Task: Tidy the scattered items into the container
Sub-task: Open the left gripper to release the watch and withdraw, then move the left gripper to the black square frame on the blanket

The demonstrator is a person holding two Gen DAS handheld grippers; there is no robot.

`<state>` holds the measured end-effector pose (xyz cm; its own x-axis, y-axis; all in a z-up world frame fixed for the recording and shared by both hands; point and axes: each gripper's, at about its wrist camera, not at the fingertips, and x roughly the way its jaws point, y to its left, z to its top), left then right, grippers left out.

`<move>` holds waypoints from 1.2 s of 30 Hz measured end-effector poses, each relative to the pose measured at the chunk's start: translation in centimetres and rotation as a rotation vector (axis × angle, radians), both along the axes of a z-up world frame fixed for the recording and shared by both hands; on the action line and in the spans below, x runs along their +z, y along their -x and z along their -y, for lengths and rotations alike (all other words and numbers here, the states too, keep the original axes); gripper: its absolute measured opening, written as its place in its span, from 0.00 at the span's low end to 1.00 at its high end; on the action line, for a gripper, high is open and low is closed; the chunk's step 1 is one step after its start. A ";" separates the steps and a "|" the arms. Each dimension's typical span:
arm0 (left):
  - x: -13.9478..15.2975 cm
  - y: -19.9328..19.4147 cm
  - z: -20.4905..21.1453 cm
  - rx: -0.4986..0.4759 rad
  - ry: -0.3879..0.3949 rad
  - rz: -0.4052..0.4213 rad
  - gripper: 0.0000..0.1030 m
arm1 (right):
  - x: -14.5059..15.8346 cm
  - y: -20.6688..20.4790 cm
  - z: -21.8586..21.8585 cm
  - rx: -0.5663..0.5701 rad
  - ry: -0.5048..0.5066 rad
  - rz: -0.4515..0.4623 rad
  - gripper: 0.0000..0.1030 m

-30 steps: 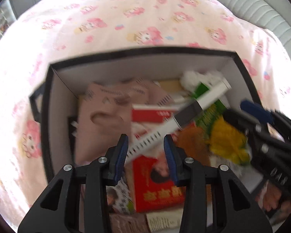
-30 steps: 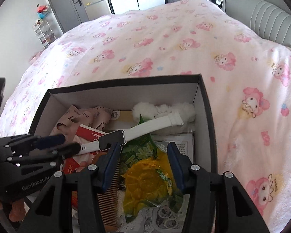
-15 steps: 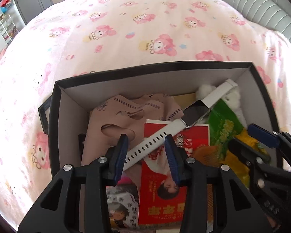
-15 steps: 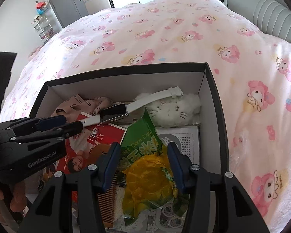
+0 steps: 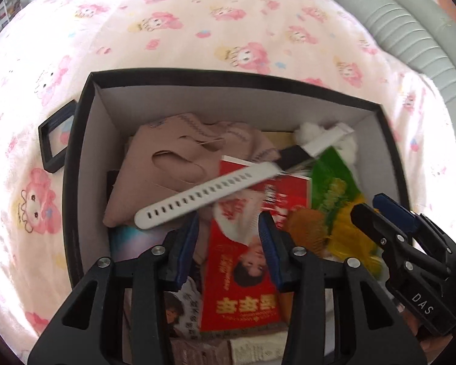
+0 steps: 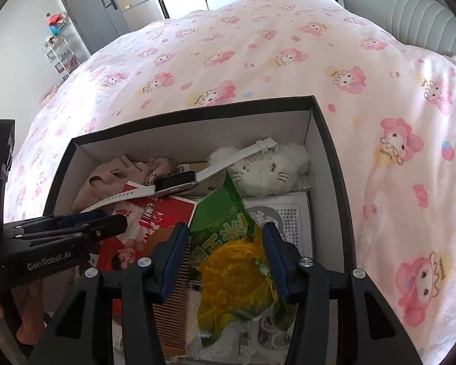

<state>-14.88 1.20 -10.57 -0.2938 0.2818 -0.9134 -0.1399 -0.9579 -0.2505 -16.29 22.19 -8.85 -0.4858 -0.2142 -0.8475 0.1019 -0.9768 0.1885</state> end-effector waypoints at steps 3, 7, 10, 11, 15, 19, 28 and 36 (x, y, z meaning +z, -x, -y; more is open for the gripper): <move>1.3 -2.4 -1.0 -0.049 -0.055 -0.042 0.42 | 1.6 -2.3 0.2 -0.025 -0.007 -0.071 0.46; 2.2 -4.5 -2.9 -0.070 -0.015 -0.105 0.40 | 2.8 -5.0 0.8 -0.042 -0.027 -0.115 0.46; 2.7 -6.4 -2.2 -0.077 -0.035 -0.113 0.40 | 3.5 -6.8 0.9 -0.034 -0.020 -0.133 0.46; 3.0 -7.0 -2.0 -0.076 -0.042 -0.113 0.41 | 3.8 -7.4 0.9 -0.031 -0.006 -0.134 0.46; 2.1 -8.9 -1.2 -0.078 -0.049 -0.121 0.41 | 4.5 -9.7 1.3 -0.022 0.018 -0.135 0.46; 2.4 -10.0 -0.7 -0.079 -0.050 -0.119 0.40 | 4.4 -11.3 1.7 0.001 0.061 -0.117 0.46; 2.2 -10.8 0.4 -0.063 -0.057 -0.109 0.41 | 4.1 -12.3 3.3 0.039 0.078 -0.096 0.46; 2.0 -11.4 1.7 -0.058 -0.040 -0.109 0.41 | 3.9 -12.5 4.8 0.082 0.077 -0.086 0.46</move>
